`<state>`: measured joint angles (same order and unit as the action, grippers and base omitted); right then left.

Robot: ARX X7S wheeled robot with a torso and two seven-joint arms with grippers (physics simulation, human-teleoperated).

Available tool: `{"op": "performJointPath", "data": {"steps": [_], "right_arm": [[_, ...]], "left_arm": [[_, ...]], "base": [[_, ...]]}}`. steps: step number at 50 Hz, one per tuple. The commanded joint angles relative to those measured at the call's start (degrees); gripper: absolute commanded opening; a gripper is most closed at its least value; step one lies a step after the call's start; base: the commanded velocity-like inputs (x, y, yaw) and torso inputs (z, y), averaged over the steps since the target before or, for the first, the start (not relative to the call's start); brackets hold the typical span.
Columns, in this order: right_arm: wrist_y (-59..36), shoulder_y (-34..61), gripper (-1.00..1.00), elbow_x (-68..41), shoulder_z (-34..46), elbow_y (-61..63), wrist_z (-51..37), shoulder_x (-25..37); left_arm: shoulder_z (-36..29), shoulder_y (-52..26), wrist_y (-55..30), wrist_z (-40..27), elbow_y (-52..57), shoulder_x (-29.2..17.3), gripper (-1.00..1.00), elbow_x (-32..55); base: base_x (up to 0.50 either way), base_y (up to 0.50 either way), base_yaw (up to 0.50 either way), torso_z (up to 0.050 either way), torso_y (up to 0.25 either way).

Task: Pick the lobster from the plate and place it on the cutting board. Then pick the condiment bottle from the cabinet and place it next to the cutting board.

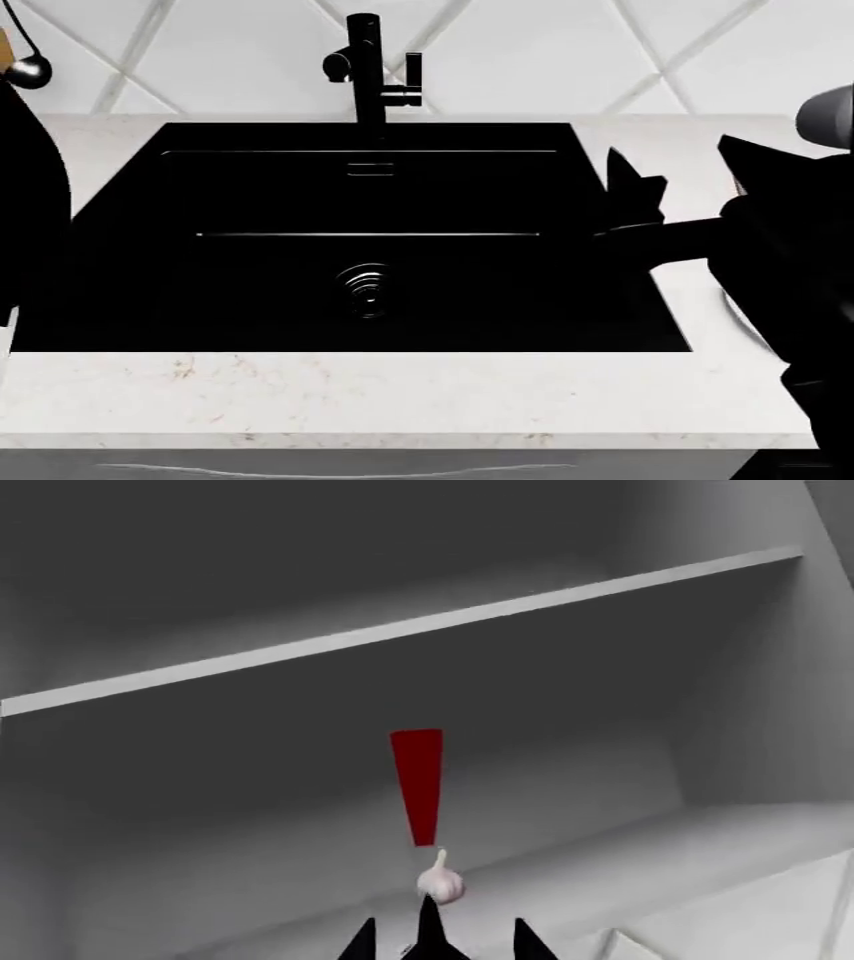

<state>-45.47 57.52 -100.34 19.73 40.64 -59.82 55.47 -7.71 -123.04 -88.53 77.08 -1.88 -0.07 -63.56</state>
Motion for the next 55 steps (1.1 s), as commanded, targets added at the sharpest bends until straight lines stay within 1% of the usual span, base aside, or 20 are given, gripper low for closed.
{"op": "performJointPath", "data": {"steps": [1, 4, 12, 15, 19, 24, 26, 28, 29, 30, 32, 33, 35, 37, 39, 42, 49, 55], "right_arm": [[3.74, -4.61, 1.00, 5.46, -2.33, 1.96, 2.24, -0.95], [4.85, -6.99, 1.00, 9.00, -2.47, 2.74, 3.49, -1.91], [7.45, -12.39, 1.00, 20.25, -1.73, 5.01, 5.66, -4.99], [7.31, -14.95, 1.00, 25.88, -0.42, 6.04, 5.03, -5.41], [8.01, -17.49, 1.00, 32.22, 1.28, 5.95, 5.54, -6.68], [11.73, -21.15, 1.00, 37.43, 1.47, 5.59, 7.71, -8.08], [13.80, -23.42, 1.00, 39.08, 1.06, 5.12, 8.41, -8.33], [15.58, -25.22, 1.00, 40.27, 0.73, 4.75, 9.29, -8.54], [16.33, -25.80, 1.00, 41.02, 0.83, 4.36, 9.90, -8.92], [16.82, -26.13, 1.00, 41.60, 0.99, 3.98, 10.34, -9.28], [17.41, -26.44, 1.00, 42.78, 1.60, 3.05, 11.18, -10.14], [17.62, -26.55, 1.00, 43.23, 1.84, 2.68, 11.48, -10.43], [18.07, -26.53, 1.00, 43.96, 2.19, 1.70, 12.13, -11.13], [18.09, -25.57, 1.00, 44.44, 2.50, 0.52, 12.63, -11.95], [18.36, -25.05, 1.00, 45.30, 2.94, -0.96, 13.35, -12.76], [18.45, -25.09, 1.00, 46.65, 3.71, -2.24, 13.83, -13.32], [19.48, -26.99, 1.00, 48.02, 4.11, -2.57, 14.14, -13.21], [20.53, -28.06, 1.00, 48.39, 4.02, -3.70, 14.69, -13.49]], "left_arm": [[0.78, 12.54, -1.47, 12.91, 13.54, 0.06, -1.00, -12.19], [1.00, 17.67, -1.47, 12.91, 18.13, 0.06, -1.00, -12.45], [3.77, 35.13, -1.47, 12.91, 32.87, 0.06, -1.00, -12.76], [2.67, 41.95, -1.47, 12.91, 38.27, 0.06, -1.00, -15.01], [0.86, 47.11, -1.47, 12.90, 41.97, 0.06, -1.00, -18.63], [-1.55, 52.99, -1.47, 12.47, 45.48, 0.06, -1.00, -22.95], [-2.83, 59.29, -1.47, -4.72, 51.07, 0.06, -1.00, -5.76], [-3.59, 63.54, -1.46, -21.91, 54.41, 0.06, -1.00, 11.42], [-4.31, 65.19, -1.45, -30.51, 55.29, 0.05, -1.00, 15.73], [-4.55, 66.43, -1.13, -36.14, 55.75, 0.00, -1.00, 18.68], [-0.16, 71.84, 6.81, -45.56, 53.73, 0.00, -1.00, 29.33], [1.32, 73.79, 9.92, -48.68, 52.41, -0.05, -1.00, 32.83], [3.40, 77.19, 15.64, -53.53, 49.36, -0.15, -1.00, 37.38], [4.55, 79.56, 20.18, -57.13, 46.86, -0.31, -1.00, 40.11], [5.02, 81.78, 24.71, -60.11, 44.72, -0.58, -1.00, 41.42], [5.03, 84.44, 29.05, -63.22, 42.82, -1.02, -1.00, 42.61], [4.50, 88.26, 29.64, -66.92, 45.07, -1.22, -1.00, 43.82], [5.36, 88.54, 30.89, -68.54, 43.82, -1.73, -1.00, 45.82]], "base": [[0.00, 0.00, 0.00, 0.000, 0.000], [0.00, 0.00, 0.00, 0.000, 0.000], [0.00, 0.00, 0.00, 0.002, 0.000], [0.00, 0.00, 0.00, 0.000, 0.000], [0.00, 0.00, 0.00, 0.000, 0.000], [0.00, 0.00, 0.00, 0.000, 0.000], [0.00, 0.00, 0.00, 0.000, 0.000], [0.00, 0.00, 0.00, 0.000, 0.000], [0.00, 0.00, 0.00, 0.000, 0.000], [0.00, 0.00, 0.00, 0.000, 0.000], [0.00, 0.00, 0.00, 0.000, 0.000], [0.00, 0.00, 0.00, 0.000, 0.000], [0.00, 0.00, 0.00, 0.000, 0.000], [0.00, 0.00, 0.00, 0.000, 0.000], [0.00, 0.00, 0.00, 0.000, 0.000], [0.00, 0.00, 0.00, 0.000, 0.000], [0.00, 0.00, 0.00, 0.000, 0.000], [0.00, 0.00, 0.00, 0.000, 0.000]]}}
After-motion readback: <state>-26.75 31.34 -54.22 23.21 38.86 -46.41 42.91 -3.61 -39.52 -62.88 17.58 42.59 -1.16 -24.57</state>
